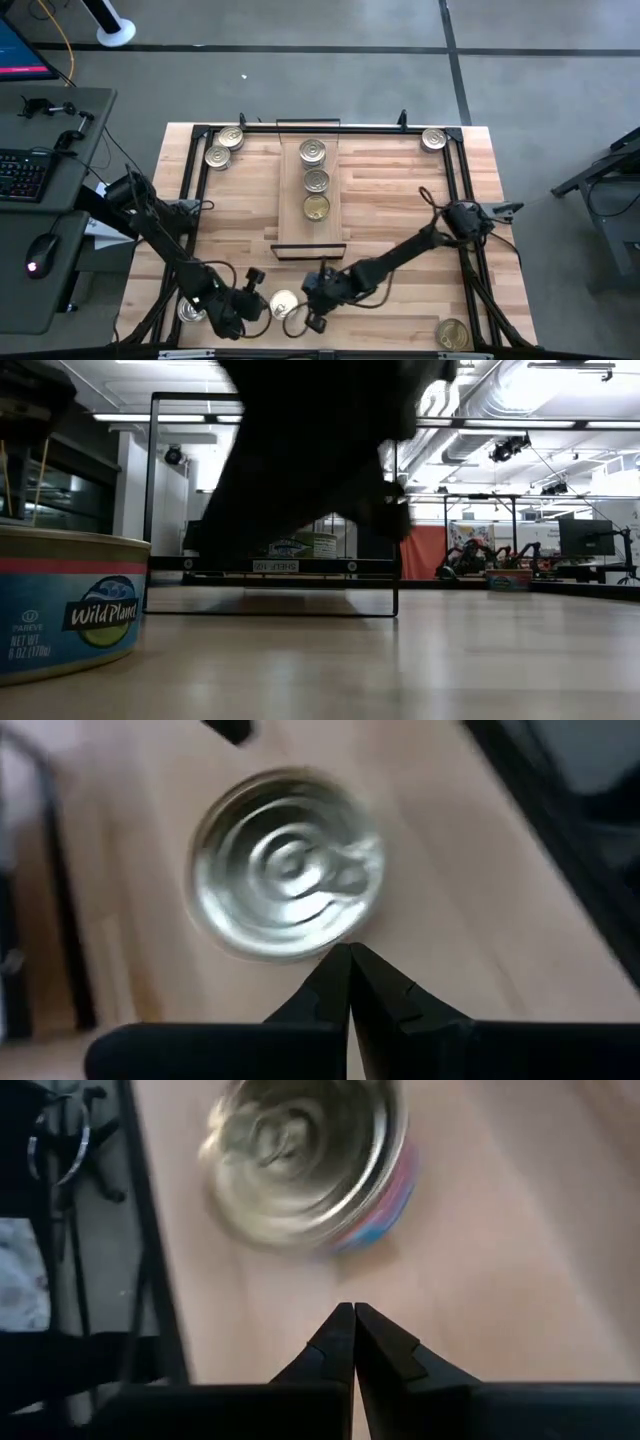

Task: Stack canned seafood by type on shelf
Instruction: Stack the blue pink tuna can on top of the other blue pink tuna can on the shelf

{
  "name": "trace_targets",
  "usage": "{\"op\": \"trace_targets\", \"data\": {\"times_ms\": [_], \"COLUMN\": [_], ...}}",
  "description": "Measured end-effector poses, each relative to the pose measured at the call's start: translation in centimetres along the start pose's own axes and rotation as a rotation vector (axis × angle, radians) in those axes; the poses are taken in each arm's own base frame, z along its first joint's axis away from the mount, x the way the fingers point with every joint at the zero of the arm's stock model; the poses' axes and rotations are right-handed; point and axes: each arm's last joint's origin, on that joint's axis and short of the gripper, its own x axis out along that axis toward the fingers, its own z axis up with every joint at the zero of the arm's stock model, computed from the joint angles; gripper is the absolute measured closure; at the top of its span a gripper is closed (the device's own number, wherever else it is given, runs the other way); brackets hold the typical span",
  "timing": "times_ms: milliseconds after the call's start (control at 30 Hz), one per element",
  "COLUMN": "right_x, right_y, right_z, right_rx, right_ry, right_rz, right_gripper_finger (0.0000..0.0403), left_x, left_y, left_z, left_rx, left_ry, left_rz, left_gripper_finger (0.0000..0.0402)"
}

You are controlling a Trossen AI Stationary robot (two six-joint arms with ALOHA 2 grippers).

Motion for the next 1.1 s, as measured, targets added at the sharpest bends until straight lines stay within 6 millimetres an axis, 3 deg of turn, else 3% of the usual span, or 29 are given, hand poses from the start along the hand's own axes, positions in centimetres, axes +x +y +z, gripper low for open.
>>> {"op": "trace_targets", "data": {"times_ms": [200, 500, 833, 1100], "right_x": [1.1, 1.1, 1.1, 0.1], "right_y": [-1.1, -1.1, -0.8, 1.2], "right_z": [0.7, 0.8, 1.2, 1.9], "right_rx": [-0.044, -0.227, -0.291, -0.369], "right_ry": [0.0, -0.033, -0.08, -0.102], "right_rz": [-0.031, -0.056, -0.034, 0.028], "right_gripper_finger": [0.0403, 0.0403, 0.0403, 0.0403], "left_x": [0.1, 0.6, 2.3, 2.6], "left_y": [0.2, -0.1, -0.9, -1.1], "left_z": [-0.5, -0.2, -0.2, -0.5], "left_rx": [-0.16, -0.187, -0.227, -0.217], "left_ry": [-0.04, -0.066, -0.086, -0.068], "left_rz": [0.099, 0.067, 0.051, 0.047], "left_gripper_finger": [0.0401, 0.0401, 0.0402, 0.0402]}}
